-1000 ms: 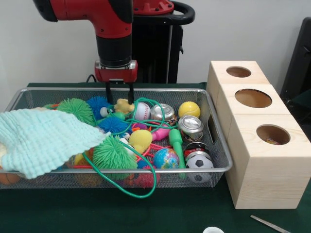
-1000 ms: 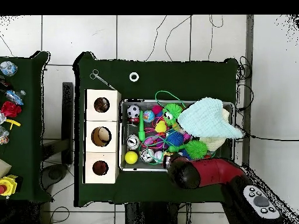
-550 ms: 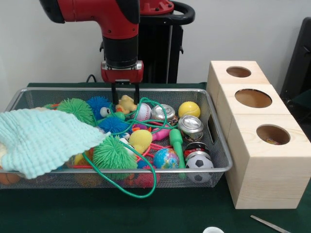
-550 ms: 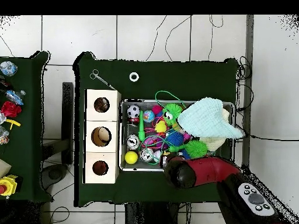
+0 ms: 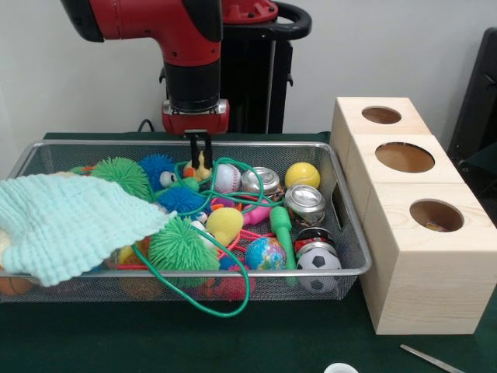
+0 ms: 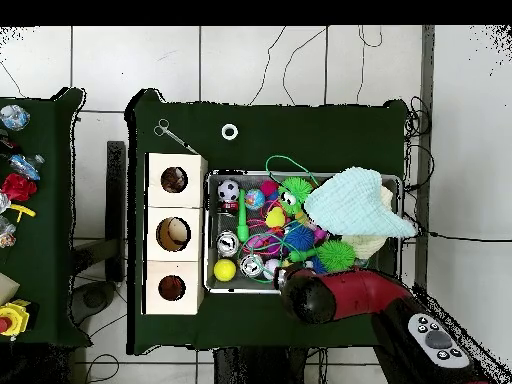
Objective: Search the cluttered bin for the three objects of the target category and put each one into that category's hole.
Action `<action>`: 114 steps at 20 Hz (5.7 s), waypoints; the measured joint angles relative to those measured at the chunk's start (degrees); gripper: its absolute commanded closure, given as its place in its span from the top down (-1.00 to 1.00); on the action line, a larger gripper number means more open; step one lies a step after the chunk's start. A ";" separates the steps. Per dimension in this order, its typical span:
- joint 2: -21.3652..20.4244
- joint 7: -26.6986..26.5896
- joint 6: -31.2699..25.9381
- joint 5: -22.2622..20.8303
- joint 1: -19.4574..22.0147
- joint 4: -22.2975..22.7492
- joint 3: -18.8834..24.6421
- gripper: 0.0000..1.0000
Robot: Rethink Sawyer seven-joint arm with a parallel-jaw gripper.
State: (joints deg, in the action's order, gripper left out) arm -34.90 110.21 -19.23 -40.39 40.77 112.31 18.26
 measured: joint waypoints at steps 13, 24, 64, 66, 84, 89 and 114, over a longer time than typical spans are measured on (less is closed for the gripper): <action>-5.23 0.00 -1.56 2.44 1.64 1.49 0.91 -1.00; -16.61 0.00 -12.23 12.36 -3.39 3.52 1.71 -1.00; -25.57 0.00 -1.65 34.55 10.69 14.04 38.34 -1.00; -28.63 0.00 -4.74 36.26 10.33 14.96 38.38 -1.00; -29.79 0.01 -6.70 28.64 -10.05 15.04 20.27 -1.00; -28.53 0.01 -6.69 28.56 -13.95 15.03 15.35 -1.00; -19.75 0.01 3.03 34.48 -28.01 14.21 1.44 -1.00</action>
State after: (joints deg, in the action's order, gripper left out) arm -54.65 110.22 -16.20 -5.90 12.77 126.52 19.69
